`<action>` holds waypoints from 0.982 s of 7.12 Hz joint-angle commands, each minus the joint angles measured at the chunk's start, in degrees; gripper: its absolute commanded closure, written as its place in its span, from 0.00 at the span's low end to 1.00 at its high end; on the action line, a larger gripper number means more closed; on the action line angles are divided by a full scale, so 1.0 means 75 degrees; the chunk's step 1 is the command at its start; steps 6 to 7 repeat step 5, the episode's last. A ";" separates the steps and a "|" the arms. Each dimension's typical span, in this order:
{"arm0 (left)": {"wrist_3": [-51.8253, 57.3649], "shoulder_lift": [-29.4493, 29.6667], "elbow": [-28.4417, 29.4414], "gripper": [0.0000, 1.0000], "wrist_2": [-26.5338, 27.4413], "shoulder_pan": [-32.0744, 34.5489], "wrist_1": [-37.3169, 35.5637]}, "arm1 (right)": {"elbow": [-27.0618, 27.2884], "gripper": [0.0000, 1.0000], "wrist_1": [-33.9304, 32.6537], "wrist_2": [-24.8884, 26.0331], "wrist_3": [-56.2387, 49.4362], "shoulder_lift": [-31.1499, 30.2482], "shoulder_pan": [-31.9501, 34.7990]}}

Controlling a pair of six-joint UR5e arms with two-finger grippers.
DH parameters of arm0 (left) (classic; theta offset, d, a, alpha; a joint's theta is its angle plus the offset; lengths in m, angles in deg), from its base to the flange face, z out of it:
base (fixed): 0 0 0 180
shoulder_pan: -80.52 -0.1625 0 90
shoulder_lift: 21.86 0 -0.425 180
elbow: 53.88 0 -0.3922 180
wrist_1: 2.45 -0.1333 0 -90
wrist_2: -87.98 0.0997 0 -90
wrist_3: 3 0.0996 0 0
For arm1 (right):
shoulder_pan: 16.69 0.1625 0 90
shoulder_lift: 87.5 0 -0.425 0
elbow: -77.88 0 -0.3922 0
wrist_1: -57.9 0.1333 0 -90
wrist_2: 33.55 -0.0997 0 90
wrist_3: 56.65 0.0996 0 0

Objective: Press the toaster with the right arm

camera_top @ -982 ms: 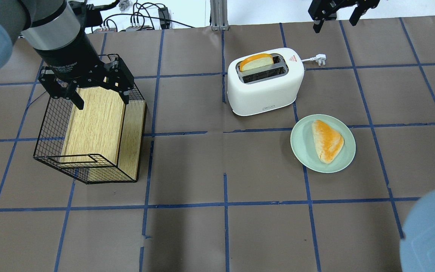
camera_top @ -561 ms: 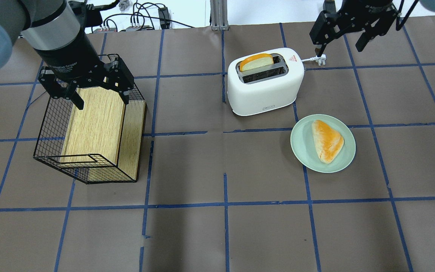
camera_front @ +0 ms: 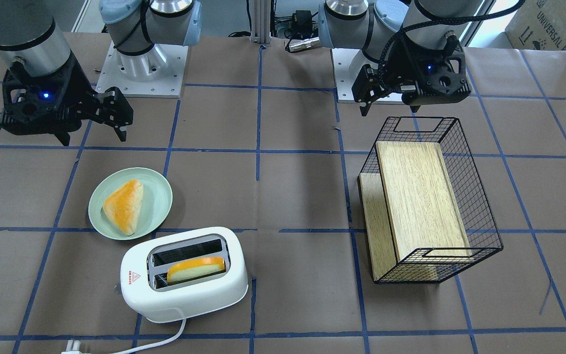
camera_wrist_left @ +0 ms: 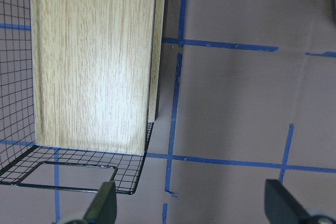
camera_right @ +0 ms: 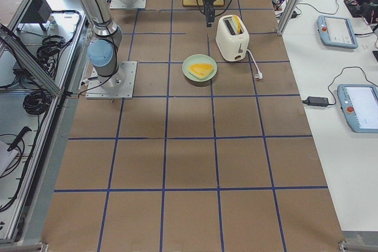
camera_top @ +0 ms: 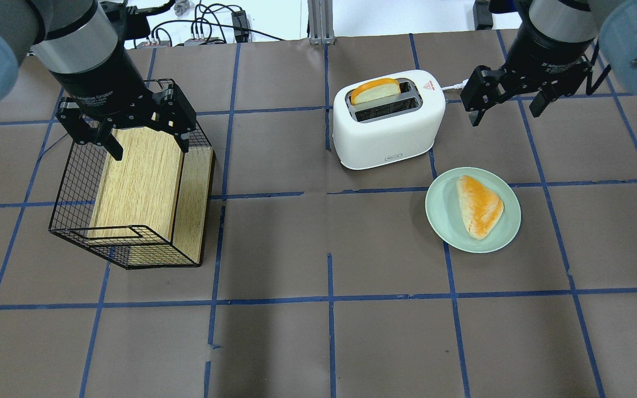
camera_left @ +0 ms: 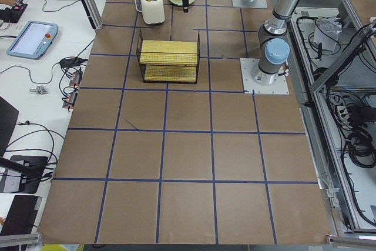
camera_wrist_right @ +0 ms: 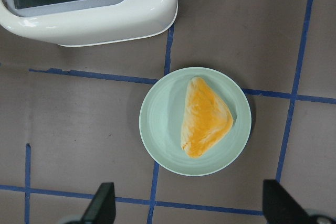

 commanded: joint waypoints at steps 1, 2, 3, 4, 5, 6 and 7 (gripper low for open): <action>0.0000 0.0000 0.0000 0.00 0.0000 0.0000 0.0003 | -0.0021 0.00 0.0063 0.0031 0.0036 -0.0011 0.0013; 0.0000 0.0000 0.0000 0.00 0.0000 0.0000 0.0003 | 0.0002 0.00 0.0063 0.0031 0.0048 -0.0011 0.0013; 0.0000 0.0000 0.0000 0.00 0.0000 0.0000 0.0003 | 0.0014 0.00 0.0052 0.0031 0.0048 -0.0011 0.0013; 0.0000 0.0000 0.0012 0.00 0.0000 0.0000 0.0003 | 0.0014 0.00 0.0052 0.0031 0.0048 -0.0011 0.0013; 0.0000 0.0000 0.0000 0.00 0.0000 0.0000 0.0003 | 0.0026 0.00 0.0052 0.0031 0.0025 0.0001 0.0001; 0.0000 0.0000 0.0000 0.00 0.0000 0.0000 0.0003 | 0.0026 0.00 0.0052 0.0031 0.0025 0.0001 0.0001; 0.0000 0.0000 0.0000 0.00 0.0000 0.0000 0.0003 | 0.0026 0.00 0.0052 0.0031 0.0025 0.0001 0.0001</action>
